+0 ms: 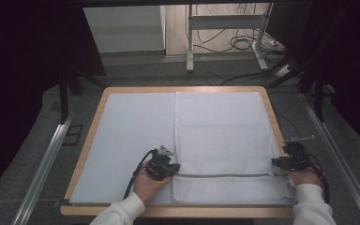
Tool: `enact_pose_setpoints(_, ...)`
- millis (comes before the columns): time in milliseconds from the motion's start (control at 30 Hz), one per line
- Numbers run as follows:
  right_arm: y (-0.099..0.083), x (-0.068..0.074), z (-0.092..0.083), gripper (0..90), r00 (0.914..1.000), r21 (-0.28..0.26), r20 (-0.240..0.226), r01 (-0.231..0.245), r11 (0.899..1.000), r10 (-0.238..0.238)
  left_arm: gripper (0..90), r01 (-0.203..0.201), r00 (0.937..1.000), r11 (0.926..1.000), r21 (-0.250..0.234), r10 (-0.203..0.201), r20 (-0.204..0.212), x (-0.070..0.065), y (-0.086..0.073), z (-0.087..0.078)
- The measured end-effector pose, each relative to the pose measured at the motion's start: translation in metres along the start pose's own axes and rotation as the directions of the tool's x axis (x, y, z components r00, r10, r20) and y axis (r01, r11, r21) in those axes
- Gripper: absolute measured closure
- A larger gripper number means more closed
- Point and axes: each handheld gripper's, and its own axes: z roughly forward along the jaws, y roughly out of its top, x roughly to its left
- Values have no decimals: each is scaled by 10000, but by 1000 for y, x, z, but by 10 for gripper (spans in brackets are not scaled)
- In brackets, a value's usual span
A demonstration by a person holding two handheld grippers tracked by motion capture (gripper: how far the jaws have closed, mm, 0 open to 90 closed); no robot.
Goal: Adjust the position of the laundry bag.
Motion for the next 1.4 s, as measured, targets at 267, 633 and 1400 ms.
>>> enact_pose_setpoints(267,0,-1,1,843,9999,-103,-165,16,9999,-17,895,-19,10000,10000,54,19,20,0,0,0)
enact_pose_setpoints(633,0,-3,-1,873,9987,-191,-497,-106,9998,96,894,9,10000,10000,-5,-9,62,1,1,-1)
enact_pose_setpoints(1400,2,8,1,874,9949,-658,-1003,-26,9978,-40,896,292,9996,9996,-50,-292,-1,13,-3,-10)
